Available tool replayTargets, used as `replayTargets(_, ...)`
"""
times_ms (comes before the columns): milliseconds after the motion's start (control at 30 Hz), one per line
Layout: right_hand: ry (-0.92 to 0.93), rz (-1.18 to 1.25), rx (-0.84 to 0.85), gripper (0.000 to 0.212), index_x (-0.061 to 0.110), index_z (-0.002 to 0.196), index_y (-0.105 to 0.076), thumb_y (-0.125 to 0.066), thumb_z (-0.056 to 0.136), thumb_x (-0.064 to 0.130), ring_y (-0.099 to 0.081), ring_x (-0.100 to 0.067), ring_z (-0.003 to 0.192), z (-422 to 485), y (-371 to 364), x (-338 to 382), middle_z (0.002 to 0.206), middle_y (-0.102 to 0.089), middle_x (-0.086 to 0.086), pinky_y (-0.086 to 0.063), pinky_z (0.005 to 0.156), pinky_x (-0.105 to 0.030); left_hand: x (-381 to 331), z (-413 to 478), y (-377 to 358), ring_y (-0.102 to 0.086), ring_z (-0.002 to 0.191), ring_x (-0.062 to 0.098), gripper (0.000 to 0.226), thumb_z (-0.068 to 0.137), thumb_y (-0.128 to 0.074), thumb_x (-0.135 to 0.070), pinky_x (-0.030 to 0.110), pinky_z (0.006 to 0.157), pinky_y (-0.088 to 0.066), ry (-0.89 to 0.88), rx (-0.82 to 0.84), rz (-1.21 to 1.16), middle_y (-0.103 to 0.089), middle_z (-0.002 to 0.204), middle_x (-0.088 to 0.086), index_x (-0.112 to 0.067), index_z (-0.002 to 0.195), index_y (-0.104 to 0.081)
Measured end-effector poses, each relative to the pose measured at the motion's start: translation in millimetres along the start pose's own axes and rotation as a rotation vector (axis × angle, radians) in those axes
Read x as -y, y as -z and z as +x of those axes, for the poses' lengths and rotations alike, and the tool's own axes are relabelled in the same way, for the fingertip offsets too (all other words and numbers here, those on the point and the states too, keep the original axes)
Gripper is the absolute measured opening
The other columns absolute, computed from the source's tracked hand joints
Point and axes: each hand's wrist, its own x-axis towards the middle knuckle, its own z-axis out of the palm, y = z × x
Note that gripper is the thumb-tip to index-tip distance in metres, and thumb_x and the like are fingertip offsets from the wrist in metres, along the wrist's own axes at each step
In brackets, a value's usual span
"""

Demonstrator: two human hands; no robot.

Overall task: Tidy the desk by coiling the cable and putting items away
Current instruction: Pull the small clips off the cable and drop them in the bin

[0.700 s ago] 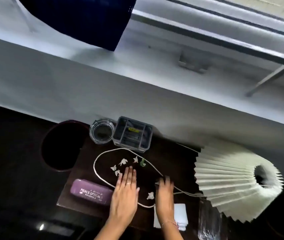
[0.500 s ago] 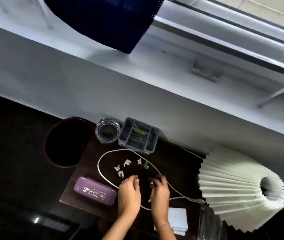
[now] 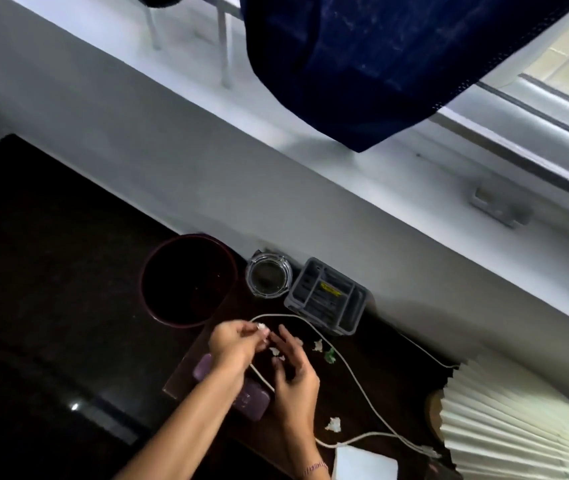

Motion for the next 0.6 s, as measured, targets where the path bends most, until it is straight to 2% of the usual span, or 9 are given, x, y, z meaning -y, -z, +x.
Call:
replayTargets(33, 0.014, -0.023, -0.030, 0.049, 0.029, 0.115, -0.057, -0.056, 0.083, -0.009, -0.051, 0.022, 0.102, 1, -1, -2, 0.108, -0.065, 0.014, -0.035, 0.086, 0.003, -10, 12, 8, -0.053, 0.032, -0.001, 0.018, 0.078, -0.062, 0.012, 0.007, 0.040, -0.045, -0.043, -0.034, 0.028, -0.059, 0.040, -0.006, -0.001, 0.066, -0.060)
replayTargets(100, 0.006, -0.124, -0.170, 0.044, 0.028, 0.107, -0.062, -0.056, 0.083, -0.009, -0.059, 0.007, 0.102, 6, 1, -14, 0.108, -0.066, 0.008, -0.040, 0.086, -0.002, -27, 42, 27, -0.051, 0.030, -0.003, 0.027, 0.080, -0.062, 0.008, 0.010, 0.042, -0.045, -0.118, -0.145, 0.086, -0.056, 0.034, -0.008, -0.010, 0.060, -0.057)
replayTargets(167, 0.006, -0.284, -0.217, 0.040, 0.017, 0.112, -0.062, -0.055, 0.082, -0.009, -0.060, -0.016, 0.109, 11, 2, -35, 0.115, -0.061, -0.004, -0.043, 0.095, -0.015, -43, 69, 45, -0.057, 0.039, 0.003, 0.016, 0.081, -0.063, 0.002, 0.021, 0.056, -0.053, -0.155, -0.272, 0.139, -0.063, 0.048, -0.001, -0.004, 0.066, -0.063)
replayTargets(200, 0.013, -0.385, -0.184, 0.040, 0.011, 0.115, -0.061, -0.056, 0.081, -0.010, -0.057, -0.026, 0.112, 13, 2, -45, 0.118, -0.058, -0.011, -0.042, 0.098, -0.023, -48, 81, 51, -0.062, 0.048, 0.012, 0.007, 0.080, -0.064, 0.001, 0.028, 0.065, -0.056, -0.164, -0.328, 0.157, -0.066, 0.060, 0.009, 0.002, 0.074, -0.066)
replayTargets(233, 0.022, -0.482, -0.150, 0.042, 0.007, 0.117, -0.059, -0.057, 0.079, -0.011, -0.055, -0.033, 0.113, 16, 2, -55, 0.120, -0.056, -0.017, -0.042, 0.098, -0.030, -53, 94, 58, -0.065, 0.060, 0.022, 0.006, 0.080, -0.065, 0.000, 0.036, 0.074, -0.057, -0.157, -0.376, 0.182, -0.069, 0.072, 0.016, 0.005, 0.082, -0.068)
replayTargets(300, 0.024, -0.579, -0.127, 0.047, 0.003, 0.118, -0.058, -0.061, 0.074, -0.014, -0.054, -0.041, 0.111, 20, 2, -69, 0.120, -0.055, -0.024, -0.043, 0.097, -0.042, -59, 115, 67, -0.068, 0.082, 0.030, 0.018, 0.076, -0.068, -0.002, 0.043, 0.083, -0.056, -0.138, -0.433, 0.251, -0.071, 0.089, 0.019, 0.003, 0.093, -0.069)
replayTargets(367, -0.014, -0.595, -0.159, 0.050, 0.002, 0.120, -0.056, -0.063, 0.073, -0.014, -0.053, -0.043, 0.112, 23, 5, -69, 0.122, -0.053, -0.027, -0.045, 0.095, -0.045, -59, 134, 77, -0.066, 0.094, 0.035, 0.035, 0.069, -0.074, -0.007, 0.045, 0.085, -0.055, -0.092, -0.447, 0.364, -0.070, 0.100, 0.023, 0.000, 0.103, -0.067)
replayTargets(467, -0.043, -0.604, -0.178, 0.053, 0.005, 0.128, -0.048, -0.059, 0.079, -0.011, -0.047, -0.036, 0.119, 28, 12, -66, 0.131, -0.044, -0.023, -0.043, 0.098, -0.040, -57, 152, 89, -0.060, 0.106, 0.040, 0.063, 0.061, -0.082, -0.012, 0.046, 0.089, -0.053, 0.008, -0.451, 0.550, -0.063, 0.113, 0.027, 0.001, 0.117, -0.057)
replayTargets(600, -0.023, -0.683, -0.172, 0.050, 0.004, 0.127, -0.048, -0.059, 0.080, -0.007, -0.049, -0.035, 0.116, 38, 20, -70, 0.130, -0.044, -0.023, -0.045, 0.098, -0.042, -61, 156, 93, -0.057, 0.110, 0.041, 0.068, 0.065, -0.079, -0.009, 0.049, 0.089, -0.053, 0.017, -0.451, 0.481, -0.058, 0.121, 0.025, -0.007, 0.126, -0.049)
